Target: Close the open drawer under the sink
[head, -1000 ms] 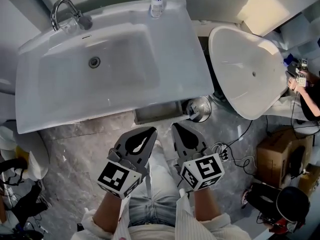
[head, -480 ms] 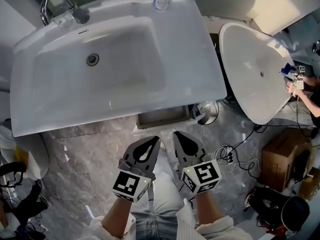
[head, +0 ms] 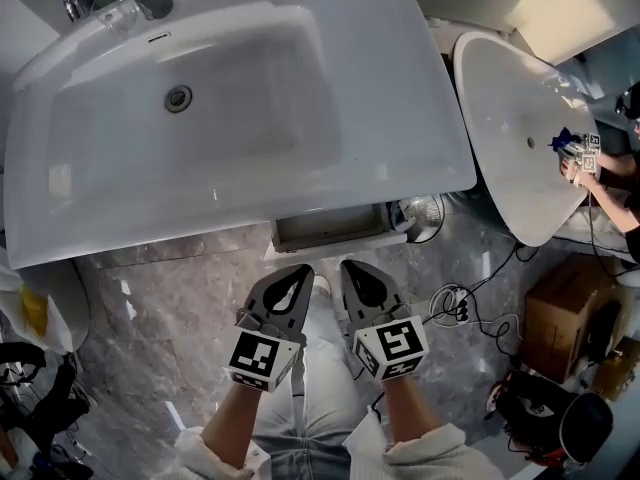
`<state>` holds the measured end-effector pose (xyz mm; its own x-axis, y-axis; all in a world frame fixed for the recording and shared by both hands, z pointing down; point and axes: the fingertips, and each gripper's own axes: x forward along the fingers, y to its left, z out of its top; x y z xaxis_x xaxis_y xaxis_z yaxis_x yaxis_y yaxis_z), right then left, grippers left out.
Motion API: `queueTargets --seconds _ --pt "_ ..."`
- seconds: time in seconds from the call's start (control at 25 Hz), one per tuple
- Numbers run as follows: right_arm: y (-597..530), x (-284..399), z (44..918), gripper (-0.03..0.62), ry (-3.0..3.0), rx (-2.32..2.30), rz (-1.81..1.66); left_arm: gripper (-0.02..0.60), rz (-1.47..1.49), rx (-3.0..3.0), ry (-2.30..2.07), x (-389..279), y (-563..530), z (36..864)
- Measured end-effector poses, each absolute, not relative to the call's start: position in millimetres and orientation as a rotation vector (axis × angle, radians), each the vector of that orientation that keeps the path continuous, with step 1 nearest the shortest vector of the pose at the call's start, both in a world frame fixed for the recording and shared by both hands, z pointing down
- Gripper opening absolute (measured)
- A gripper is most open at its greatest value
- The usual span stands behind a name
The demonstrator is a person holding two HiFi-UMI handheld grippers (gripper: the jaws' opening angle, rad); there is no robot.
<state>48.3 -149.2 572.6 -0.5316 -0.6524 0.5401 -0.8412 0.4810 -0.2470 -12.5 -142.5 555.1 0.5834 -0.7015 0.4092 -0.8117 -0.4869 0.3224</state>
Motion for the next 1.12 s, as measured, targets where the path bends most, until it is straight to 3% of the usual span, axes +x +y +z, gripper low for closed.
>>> queueTargets --seconds 1.12 --pt "-152.0 77.1 682.7 0.007 -2.239 1.336 0.71 0.015 0.528 2.252 -1.161 -5.2 -127.2 676.4"
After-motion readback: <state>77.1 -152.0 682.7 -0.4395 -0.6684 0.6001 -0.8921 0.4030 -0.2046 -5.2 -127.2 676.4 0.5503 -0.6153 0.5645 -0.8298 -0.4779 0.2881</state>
